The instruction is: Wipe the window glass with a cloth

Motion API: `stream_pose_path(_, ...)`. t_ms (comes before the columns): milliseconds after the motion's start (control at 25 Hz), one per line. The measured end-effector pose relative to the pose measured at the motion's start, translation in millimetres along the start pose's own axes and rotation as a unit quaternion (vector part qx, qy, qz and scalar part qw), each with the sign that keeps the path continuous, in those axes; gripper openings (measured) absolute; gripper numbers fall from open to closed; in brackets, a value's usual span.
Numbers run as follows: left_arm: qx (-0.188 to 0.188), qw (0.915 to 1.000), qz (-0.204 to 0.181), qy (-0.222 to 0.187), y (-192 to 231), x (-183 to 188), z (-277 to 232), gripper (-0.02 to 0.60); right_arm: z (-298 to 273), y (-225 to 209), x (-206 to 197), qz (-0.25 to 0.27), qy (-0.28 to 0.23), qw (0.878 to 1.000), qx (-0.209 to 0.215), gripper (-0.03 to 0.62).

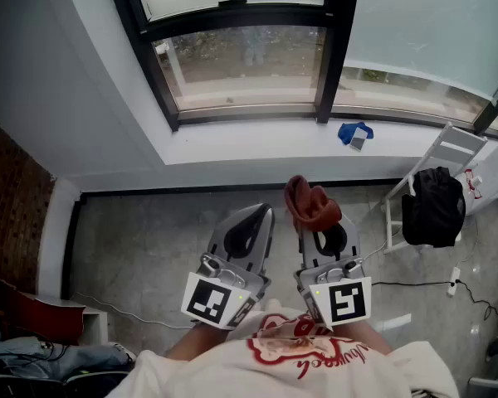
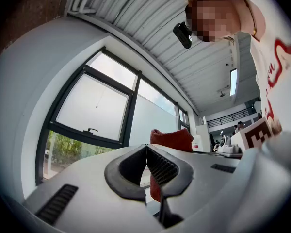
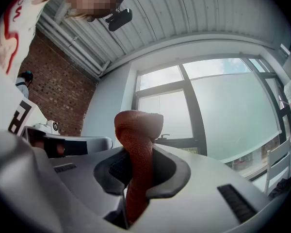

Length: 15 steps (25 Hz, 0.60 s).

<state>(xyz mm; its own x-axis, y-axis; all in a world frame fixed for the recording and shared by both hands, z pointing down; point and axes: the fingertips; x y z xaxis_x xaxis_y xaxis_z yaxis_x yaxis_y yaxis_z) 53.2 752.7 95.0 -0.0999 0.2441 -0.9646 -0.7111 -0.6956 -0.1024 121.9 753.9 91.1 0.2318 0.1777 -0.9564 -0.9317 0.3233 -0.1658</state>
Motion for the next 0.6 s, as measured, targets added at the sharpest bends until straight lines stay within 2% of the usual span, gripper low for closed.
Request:
stream_pose_path(240,-0.002,1.0,0.003,0.003,2.8,-0.3,2.7,0.021,-4.1,9.5,-2.2,0.001,0.004,1.0,0.011,0.072)
stream_pose_path(600,0.0,1.0,0.007,0.007,5.0,-5.4,1.1,0.021,-7.5,4.7,-4.3,-0.006,0.006,1.0,0.004,0.072)
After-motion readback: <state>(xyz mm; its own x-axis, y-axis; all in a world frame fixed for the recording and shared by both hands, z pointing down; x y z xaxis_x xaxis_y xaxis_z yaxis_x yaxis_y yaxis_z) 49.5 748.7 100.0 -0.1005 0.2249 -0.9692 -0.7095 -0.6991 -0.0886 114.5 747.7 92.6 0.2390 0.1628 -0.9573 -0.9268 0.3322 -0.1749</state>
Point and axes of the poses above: the fingertips, and each gripper's own axes: z backward along the fingers, y to its left, x out of its top, and after that the axes turned 11 degrees about -z, right-handed
